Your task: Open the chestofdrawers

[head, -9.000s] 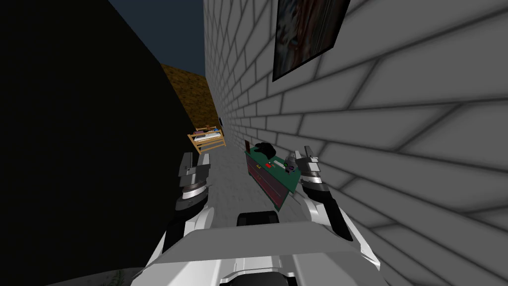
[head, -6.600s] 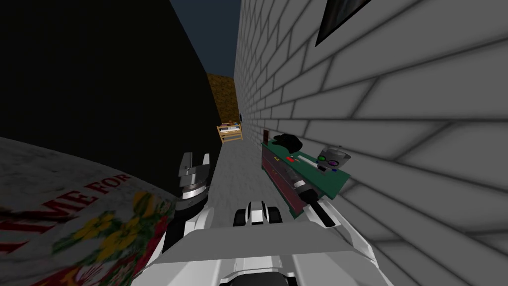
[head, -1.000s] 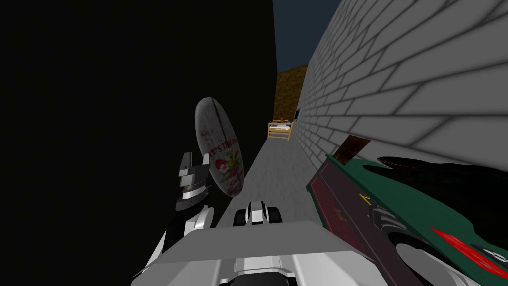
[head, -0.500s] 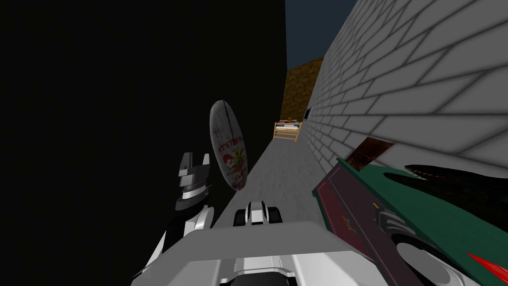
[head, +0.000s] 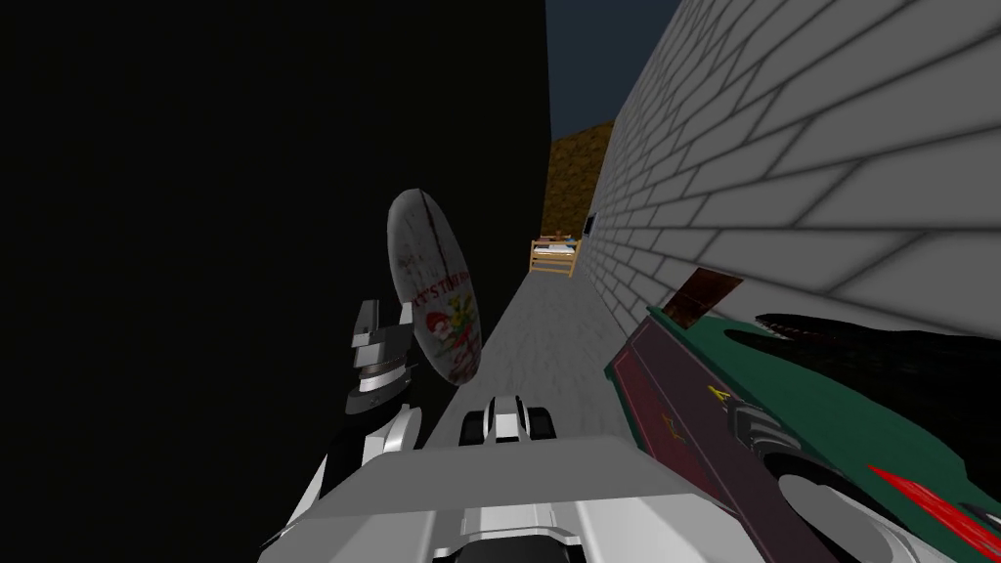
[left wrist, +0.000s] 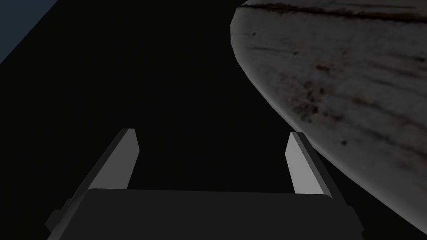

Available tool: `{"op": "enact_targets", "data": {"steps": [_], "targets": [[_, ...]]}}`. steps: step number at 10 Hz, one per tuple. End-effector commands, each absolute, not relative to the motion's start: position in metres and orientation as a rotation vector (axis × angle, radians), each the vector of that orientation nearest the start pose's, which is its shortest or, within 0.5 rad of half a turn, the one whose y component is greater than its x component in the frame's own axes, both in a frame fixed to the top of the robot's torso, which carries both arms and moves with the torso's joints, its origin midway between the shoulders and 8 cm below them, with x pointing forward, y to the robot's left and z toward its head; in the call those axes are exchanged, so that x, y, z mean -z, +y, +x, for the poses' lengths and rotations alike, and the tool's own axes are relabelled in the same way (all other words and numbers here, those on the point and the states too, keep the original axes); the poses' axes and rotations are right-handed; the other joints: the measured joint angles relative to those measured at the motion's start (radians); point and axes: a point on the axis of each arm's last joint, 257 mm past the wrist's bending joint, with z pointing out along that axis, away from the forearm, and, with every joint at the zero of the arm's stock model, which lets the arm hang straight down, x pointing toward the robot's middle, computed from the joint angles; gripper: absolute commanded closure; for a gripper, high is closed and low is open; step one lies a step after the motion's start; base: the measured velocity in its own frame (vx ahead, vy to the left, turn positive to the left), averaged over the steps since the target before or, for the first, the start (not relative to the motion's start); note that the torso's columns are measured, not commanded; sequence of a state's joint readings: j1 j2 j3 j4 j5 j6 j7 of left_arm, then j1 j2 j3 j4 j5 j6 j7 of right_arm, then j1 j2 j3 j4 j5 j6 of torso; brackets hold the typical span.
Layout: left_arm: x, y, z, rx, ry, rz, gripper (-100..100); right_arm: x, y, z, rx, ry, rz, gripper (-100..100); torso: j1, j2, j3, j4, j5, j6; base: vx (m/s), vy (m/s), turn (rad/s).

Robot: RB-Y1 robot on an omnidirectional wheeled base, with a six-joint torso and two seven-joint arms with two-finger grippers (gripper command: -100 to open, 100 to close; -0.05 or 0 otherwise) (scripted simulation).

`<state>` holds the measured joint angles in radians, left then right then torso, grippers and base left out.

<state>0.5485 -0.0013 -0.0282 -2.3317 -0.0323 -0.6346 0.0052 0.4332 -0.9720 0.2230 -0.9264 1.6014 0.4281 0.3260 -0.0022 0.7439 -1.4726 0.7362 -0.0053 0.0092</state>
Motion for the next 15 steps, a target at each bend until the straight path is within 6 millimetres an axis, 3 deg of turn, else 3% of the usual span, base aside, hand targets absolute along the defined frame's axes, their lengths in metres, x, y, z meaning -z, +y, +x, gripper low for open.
{"op": "enact_targets", "data": {"steps": [1, 4, 8, 13, 14, 15], "targets": [[-0.055, 0.264, 0.308, 1.33, 0.531, -0.526, 0, 0.367, -0.77, 0.178, 1.577, 2.162, -1.148, 100, -0.001, 0.001, 0.001, 0.002, 0.002, -0.005, -0.029, 0.055, 0.201], [-0.056, 0.264, 0.308, 1.331, 0.53, -0.527, 0, 0.369, -0.785, 0.166, 1.597, 2.224, -1.088, 100, 0.001, -0.009, -0.003, 0.002, 0.001, -0.016, -0.082, 0.126, 0.279], [-0.055, 0.264, 0.308, 1.331, 0.531, -0.526, 0, 0.372, -0.795, 0.155, 1.61, 2.278, -1.035, 100, -0.006, -0.011, -0.005, 0.001, 0.001, -0.013, -0.055, 0.089, 0.179], [-0.055, 0.264, 0.308, 1.33, 0.531, -0.527, 0, 0.374, -0.801, 0.144, 1.612, 2.312, -1.029, 100, -0.003, -0.011, -0.005, 0.0, 0.0, -0.014, 0.109, 0.138, 0.023], [-0.055, 0.264, 0.308, 1.33, 0.531, -0.527, 0, 0.36, -0.812, 0.145, 1.622, 2.305, -1.029, -100, -0.005, -0.011, -0.005, 0.001, 0.0, -0.014, 0.065, 0.116, -0.02], [-0.055, 0.264, 0.308, 1.33, 0.531, -0.527, 0, 0.347, -0.822, 0.148, 1.625, 2.301, -1.032, -100, -0.006, -0.005, -0.003, 0.002, 0.002, -0.011, -0.016, 0.07, -0.016]]}}
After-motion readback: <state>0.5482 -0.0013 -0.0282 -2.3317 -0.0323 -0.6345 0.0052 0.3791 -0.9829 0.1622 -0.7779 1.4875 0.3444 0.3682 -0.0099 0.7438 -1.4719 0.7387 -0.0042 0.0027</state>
